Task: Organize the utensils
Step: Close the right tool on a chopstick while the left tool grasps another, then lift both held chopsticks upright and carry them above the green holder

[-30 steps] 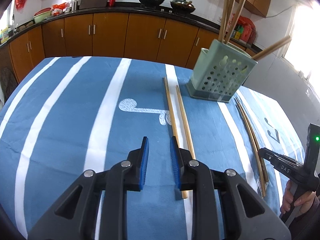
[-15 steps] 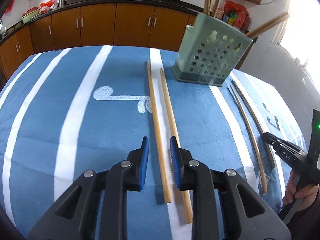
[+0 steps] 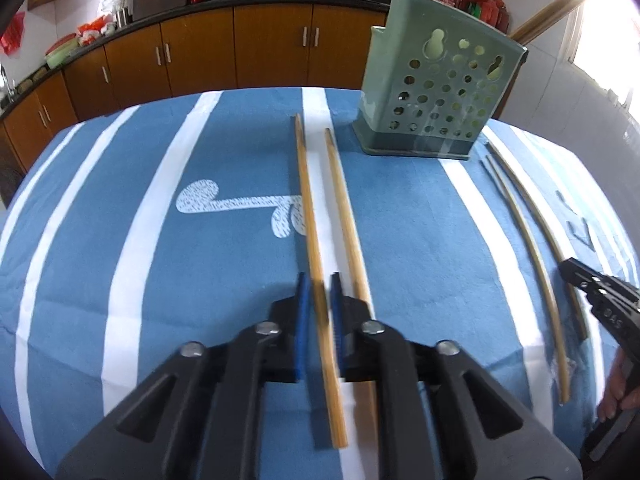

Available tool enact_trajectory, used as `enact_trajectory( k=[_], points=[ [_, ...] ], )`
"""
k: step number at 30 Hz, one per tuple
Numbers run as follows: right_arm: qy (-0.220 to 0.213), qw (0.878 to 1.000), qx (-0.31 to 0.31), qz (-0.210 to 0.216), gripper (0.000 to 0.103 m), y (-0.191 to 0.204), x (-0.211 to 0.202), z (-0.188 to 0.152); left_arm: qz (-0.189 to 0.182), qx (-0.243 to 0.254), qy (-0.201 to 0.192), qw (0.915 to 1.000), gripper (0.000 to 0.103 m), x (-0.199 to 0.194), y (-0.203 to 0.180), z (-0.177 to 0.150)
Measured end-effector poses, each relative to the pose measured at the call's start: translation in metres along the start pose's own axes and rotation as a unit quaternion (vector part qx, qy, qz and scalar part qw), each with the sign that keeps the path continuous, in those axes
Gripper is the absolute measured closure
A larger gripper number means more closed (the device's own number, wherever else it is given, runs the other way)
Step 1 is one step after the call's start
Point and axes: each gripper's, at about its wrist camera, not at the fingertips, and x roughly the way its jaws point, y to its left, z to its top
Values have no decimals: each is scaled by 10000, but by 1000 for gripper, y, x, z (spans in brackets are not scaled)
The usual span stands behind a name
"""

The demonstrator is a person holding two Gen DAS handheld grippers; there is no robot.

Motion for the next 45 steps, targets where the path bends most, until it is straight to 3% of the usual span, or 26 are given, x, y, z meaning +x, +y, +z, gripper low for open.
enact_trajectory(
  k=[10, 14, 25, 30, 34, 45],
  points=[
    [-58, 9998, -71, -175, 95, -6, 12, 16, 428, -268, -51, 9987, 95, 0, 39, 6],
    [-85, 9995, -15, -290, 95, -13, 19, 25, 402, -468, -100, 9980, 95, -2, 58, 5],
    [-85, 9996, 125, -255, 94, -18, 22, 28, 379, -506, -138, 9979, 92, -2, 57, 3],
    [-85, 9996, 140, -249, 94, -18, 22, 27, 289, -381, -133, 9988, 82, -2, 53, 4],
    [-85, 9995, 104, -292, 94, -18, 21, 27, 400, -292, -113, 9987, 81, -1, 49, 4],
    [-84, 9993, 104, -335, 91, -17, 21, 27, 283, -382, -129, 9988, 81, -2, 53, 4]
  ],
)
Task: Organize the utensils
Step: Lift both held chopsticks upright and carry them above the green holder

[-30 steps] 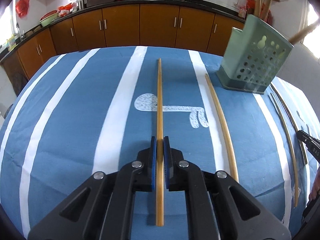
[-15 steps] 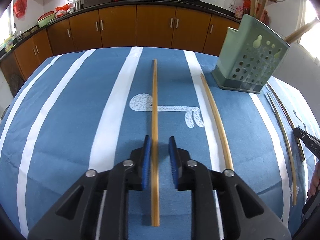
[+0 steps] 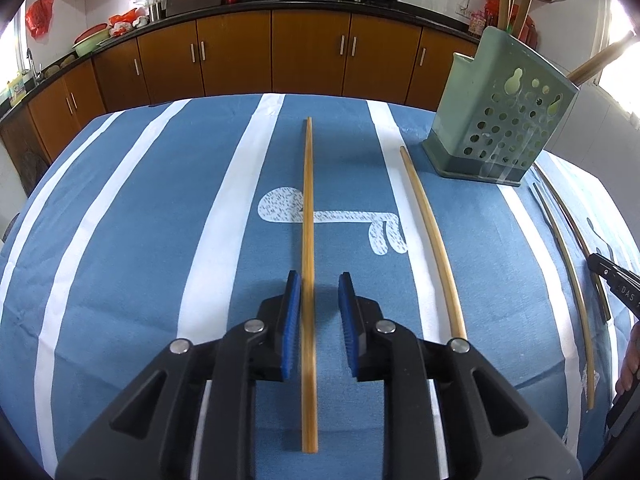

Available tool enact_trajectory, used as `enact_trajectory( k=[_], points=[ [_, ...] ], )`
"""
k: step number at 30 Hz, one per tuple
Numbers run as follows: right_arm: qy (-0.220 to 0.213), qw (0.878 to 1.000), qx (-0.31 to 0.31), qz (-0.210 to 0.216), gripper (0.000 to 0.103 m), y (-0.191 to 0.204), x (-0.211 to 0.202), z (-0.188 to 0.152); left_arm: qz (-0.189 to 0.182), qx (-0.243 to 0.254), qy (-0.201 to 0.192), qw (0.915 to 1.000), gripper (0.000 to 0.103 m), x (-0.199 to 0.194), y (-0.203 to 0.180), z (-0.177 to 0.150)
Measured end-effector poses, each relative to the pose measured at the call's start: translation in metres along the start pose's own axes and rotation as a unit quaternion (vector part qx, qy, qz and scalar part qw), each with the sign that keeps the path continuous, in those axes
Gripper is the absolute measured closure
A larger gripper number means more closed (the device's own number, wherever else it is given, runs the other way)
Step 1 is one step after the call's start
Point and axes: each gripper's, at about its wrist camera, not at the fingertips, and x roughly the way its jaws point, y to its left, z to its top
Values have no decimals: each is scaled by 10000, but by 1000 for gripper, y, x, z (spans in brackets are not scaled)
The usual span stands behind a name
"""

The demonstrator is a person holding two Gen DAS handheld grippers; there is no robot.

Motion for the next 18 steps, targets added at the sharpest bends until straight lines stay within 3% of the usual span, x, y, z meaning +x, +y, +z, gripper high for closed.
enact_trajectory(
  k=[16, 18],
  points=[
    [13, 9999, -25, 107, 89, -5, -10, -11, 89, 261, 42, 9996, 83, -10, -4, -13],
    [13, 9999, -34, 128, 91, -4, -10, -12, 112, 237, 35, 9996, 90, -12, -3, -15]
  ],
)
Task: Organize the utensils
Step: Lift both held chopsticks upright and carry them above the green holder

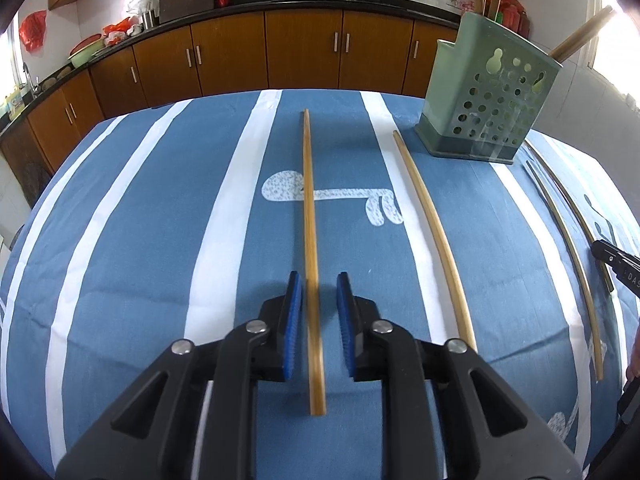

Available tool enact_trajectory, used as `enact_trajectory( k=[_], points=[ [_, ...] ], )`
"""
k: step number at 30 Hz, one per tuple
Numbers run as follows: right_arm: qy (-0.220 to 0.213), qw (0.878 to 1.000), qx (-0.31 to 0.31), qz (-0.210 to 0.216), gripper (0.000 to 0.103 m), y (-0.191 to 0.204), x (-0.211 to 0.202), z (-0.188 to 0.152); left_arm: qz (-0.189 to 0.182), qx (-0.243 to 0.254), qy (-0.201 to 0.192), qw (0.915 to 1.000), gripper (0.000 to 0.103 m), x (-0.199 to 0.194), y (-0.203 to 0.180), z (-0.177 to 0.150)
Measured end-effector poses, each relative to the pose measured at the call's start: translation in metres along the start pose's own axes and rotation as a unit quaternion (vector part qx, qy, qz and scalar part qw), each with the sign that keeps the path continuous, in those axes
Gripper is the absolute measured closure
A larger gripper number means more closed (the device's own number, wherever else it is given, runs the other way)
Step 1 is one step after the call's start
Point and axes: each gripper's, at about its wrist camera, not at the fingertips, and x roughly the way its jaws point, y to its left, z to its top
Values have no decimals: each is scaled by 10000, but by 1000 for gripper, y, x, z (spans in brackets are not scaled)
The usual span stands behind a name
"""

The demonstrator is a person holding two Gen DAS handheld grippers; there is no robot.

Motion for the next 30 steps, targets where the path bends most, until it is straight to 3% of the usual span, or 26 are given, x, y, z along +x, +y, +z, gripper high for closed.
enact_trajectory(
  k=[6, 12, 19, 30],
  points=[
    [13, 10000, 29, 65, 95, 1, -4, -1, -32, -24, 74, 10000, 95, -5, 2, -2],
    [-401, 9991, 67, 107, 95, -2, -33, 2, -102, -114, -191, 9997, 95, -31, 6, 2],
    [-1007, 9947, 130, 140, 95, -5, -71, 14, -229, -238, -882, 9956, 95, -77, 9, 16],
    [-1853, 9821, 233, 254, 95, -6, -118, 40, -446, -466, -2003, 9776, 95, -144, 9, 41]
  ],
)
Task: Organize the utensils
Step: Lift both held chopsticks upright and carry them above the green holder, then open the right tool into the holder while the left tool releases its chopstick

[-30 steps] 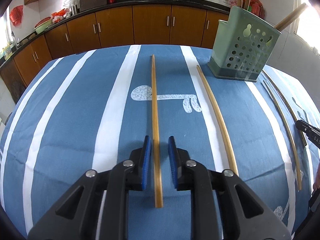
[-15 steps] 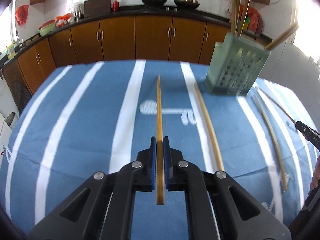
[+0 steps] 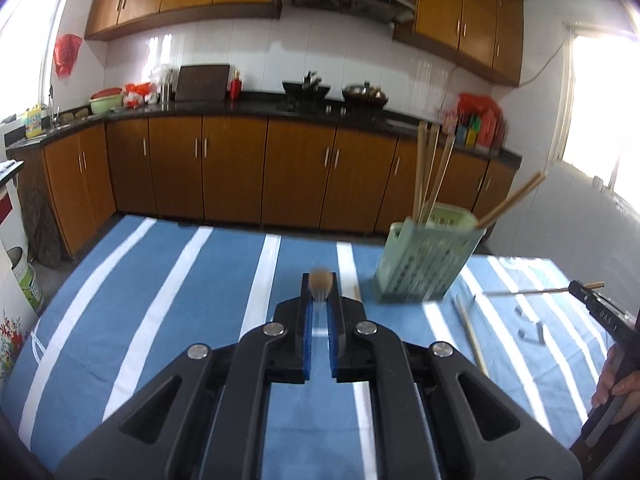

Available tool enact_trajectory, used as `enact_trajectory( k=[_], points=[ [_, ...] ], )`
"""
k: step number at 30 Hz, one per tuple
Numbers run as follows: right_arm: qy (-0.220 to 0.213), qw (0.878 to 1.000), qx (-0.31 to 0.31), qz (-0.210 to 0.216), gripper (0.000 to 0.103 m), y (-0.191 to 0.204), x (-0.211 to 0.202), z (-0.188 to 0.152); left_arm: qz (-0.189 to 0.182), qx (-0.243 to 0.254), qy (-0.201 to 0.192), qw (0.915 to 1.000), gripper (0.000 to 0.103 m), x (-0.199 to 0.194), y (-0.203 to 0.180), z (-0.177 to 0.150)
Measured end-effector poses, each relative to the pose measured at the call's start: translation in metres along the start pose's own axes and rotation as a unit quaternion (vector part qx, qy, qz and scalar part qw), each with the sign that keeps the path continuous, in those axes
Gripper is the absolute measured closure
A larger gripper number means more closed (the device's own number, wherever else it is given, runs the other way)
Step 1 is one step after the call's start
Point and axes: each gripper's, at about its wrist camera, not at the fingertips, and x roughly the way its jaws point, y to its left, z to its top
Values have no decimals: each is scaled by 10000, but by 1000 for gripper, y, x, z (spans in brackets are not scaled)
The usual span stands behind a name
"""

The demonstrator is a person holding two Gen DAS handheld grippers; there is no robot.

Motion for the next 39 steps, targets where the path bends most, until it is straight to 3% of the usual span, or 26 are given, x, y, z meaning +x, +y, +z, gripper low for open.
enact_trajectory(
  k=[10, 24, 32, 39],
  points=[
    [-315, 9994, 52, 127, 96, 0, -12, 24, -150, 58, -268, 9995, 96, -12, -13, 30],
    [-1472, 9818, 163, 1192, 96, 33, -67, 112, -1093, 240, -1001, 9887, 96, -52, -65, 105],
    [-2121, 9698, 212, 1188, 96, 57, -49, 134, -972, 90, -1403, 9853, 96, -26, -93, 132],
    [-1877, 9764, 163, 1054, 96, 69, -4, 127, -868, 21, -1316, 9875, 96, 19, -97, 127]
  ],
)
